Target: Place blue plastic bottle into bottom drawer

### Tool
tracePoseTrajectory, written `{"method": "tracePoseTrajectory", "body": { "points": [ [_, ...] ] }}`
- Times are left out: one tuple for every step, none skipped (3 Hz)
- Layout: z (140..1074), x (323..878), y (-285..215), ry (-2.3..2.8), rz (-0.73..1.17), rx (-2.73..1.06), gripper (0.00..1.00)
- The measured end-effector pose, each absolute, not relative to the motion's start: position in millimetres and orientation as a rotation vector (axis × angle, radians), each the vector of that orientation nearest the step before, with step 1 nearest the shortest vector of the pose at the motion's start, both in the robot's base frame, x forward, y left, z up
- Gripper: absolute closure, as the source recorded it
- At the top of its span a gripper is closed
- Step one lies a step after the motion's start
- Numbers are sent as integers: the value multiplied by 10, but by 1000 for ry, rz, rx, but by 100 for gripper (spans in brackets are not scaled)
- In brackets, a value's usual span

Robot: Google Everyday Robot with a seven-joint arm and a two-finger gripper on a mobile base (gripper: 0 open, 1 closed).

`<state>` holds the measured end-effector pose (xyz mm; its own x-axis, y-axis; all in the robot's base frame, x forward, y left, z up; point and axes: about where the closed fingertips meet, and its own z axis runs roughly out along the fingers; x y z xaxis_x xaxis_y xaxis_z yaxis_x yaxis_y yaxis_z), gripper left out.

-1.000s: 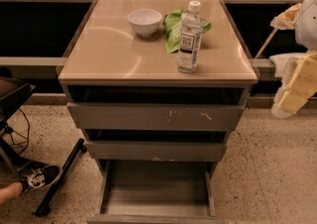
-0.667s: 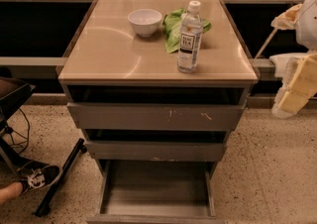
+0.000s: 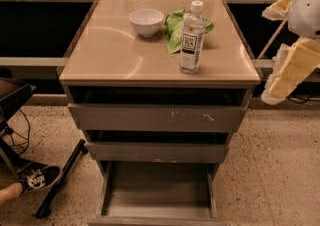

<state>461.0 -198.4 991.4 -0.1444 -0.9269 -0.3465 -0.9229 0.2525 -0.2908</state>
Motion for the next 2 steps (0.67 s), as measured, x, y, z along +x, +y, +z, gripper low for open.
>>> {"method": "tracePoseTrajectory", "body": {
  "points": [
    [9916,4617,-1978,2076,-7,-1678,0],
    [9935,4651,-1975,2057,20,-1678,0]
  ]
}}
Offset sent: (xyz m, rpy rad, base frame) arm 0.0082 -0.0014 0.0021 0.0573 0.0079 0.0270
